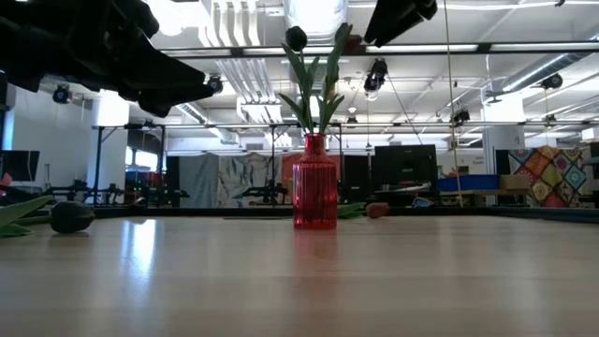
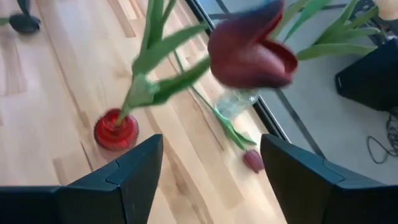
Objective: Sort flowers into vase by color
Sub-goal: Put the black flower into the red vase
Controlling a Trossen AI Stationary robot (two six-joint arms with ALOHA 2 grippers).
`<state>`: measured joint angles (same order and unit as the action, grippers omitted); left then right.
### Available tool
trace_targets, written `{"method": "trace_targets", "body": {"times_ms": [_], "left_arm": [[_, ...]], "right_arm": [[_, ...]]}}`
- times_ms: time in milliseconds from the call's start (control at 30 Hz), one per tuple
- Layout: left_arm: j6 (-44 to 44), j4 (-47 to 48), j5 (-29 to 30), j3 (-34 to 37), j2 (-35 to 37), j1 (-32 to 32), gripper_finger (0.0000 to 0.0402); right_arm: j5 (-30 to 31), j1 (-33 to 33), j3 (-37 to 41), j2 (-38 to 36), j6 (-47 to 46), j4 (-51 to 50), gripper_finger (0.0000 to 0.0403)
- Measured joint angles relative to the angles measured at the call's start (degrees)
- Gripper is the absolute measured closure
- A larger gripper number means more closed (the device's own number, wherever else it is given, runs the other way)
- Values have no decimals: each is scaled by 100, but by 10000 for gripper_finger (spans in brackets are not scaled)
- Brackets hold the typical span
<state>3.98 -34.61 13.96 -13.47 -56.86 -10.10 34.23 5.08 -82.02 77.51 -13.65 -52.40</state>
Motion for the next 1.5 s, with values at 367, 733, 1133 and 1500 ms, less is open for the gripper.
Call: {"method": "trace_targets", "body": {"times_ms": [367, 733, 1133, 1500], "left_arm": [[332, 1359, 2, -373, 76, -155, 271], [2505, 6056, 13, -2288, -500, -881, 381], [6105, 8296, -985, -2854, -1348, -1426, 342], [6750, 8477, -1794, -2621, -1999, -1463, 206]], "right_arm": [[558, 430, 1653, -110, -414, 1024, 345], [781, 1054, 3186, -467, -978, 2643, 393], [797, 1497, 3689, -834, -1352, 3217, 390], [822, 1531, 3691, -832, -1345, 3221, 390]]}}
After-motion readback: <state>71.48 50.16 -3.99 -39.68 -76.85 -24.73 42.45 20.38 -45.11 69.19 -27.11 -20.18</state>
